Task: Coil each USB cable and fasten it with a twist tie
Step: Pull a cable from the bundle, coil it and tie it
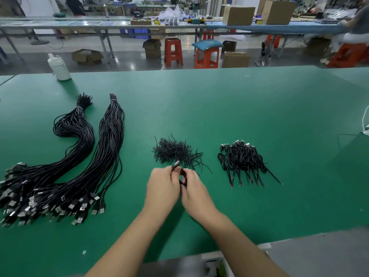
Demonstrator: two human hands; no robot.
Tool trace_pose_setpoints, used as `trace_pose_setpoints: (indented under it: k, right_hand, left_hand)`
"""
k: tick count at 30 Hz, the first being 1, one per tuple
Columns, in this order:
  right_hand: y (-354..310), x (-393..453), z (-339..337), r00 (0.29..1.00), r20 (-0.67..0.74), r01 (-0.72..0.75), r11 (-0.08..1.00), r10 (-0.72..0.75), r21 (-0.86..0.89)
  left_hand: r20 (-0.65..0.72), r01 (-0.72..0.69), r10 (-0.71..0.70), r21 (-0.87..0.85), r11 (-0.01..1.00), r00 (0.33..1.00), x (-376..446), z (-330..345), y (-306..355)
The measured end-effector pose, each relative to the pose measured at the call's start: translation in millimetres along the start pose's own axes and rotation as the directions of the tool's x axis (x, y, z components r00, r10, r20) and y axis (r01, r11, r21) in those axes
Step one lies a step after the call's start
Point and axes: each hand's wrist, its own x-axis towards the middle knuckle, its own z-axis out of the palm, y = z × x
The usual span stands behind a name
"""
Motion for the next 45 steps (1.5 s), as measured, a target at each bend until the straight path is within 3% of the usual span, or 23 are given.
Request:
trace_pose_setpoints:
  k: [1,3,5,7,11,15,21,25,27,30,33,35,40,45]
  right_hand:
    - [0,0,-1,1.0,0.013,0.026,0.996,-0.025,-0.082]
    - [2,-1,-3,0.995,0.061,0.082,0.984,-0.073,-0.159]
    - [3,-3,-3,0.989,0.11,0.115,0.975,-0.095,-0.192]
    - [2,-5,-3,0.986,0.143,0.114,0.974,-0.087,-0.194]
    - [-1,-5,-2,0.988,0.136,0.085,0.986,-0.066,-0.142]
    - [0,-2,5,0.994,0.111,0.028,0.994,-0.017,-0.102]
    - [15,-7,22,0.975,0.221,-0.049,0.995,0.028,0.09]
    - [23,-1,26,0.988,0.156,-0.039,0.99,0.017,0.135]
    - [28,7,25,0.997,0.067,-0.043,0.987,0.032,0.156]
    - [40,20,18,0.979,-0.081,-0.165,0.96,0.187,0.225]
    - [53,25,16,0.942,-0.124,-0.261,0.912,0.313,0.317]
    - [56,25,17,0.933,-0.116,-0.284,0.896,0.34,0.342]
    - [59,31,17,0.935,0.001,-0.323,0.852,0.355,0.412]
    - [59,33,9,0.944,0.092,-0.328,0.879,0.316,0.345]
  left_hand:
    - [-0.043,-0.07,0.077,0.139,0.988,0.996,-2,0,-3]
    - [-0.013,-0.078,0.084,0.245,0.966,0.996,-1,-1,-11]
    - [0.067,-0.083,0.071,0.192,0.978,0.995,4,-4,-21]
    - [0.155,-0.187,0.167,0.121,0.975,0.974,8,-9,-26]
    - [0.132,-0.22,0.219,-0.005,0.975,0.967,15,-10,-28]
    - [0.168,-0.153,0.147,0.021,0.988,0.975,24,-6,-23]
    - [0.394,-0.204,0.152,0.093,0.975,0.906,38,-10,-30]
    - [0.424,-0.069,0.086,-0.056,0.996,0.901,44,-1,-36]
    - [0.418,0.041,0.054,-0.216,0.976,0.907,48,6,-39]
    - [0.367,0.193,-0.035,-0.405,0.893,0.93,54,15,-45]
    - [0.245,0.097,-0.07,-0.102,0.99,0.967,60,31,-56]
    - [0.21,0.04,-0.05,0.05,0.998,0.976,61,43,-58]
    - [0.189,-0.043,0.009,0.178,0.983,0.982,66,72,-48]
    - [0.148,-0.061,0.023,0.256,0.965,0.989,71,90,-38]
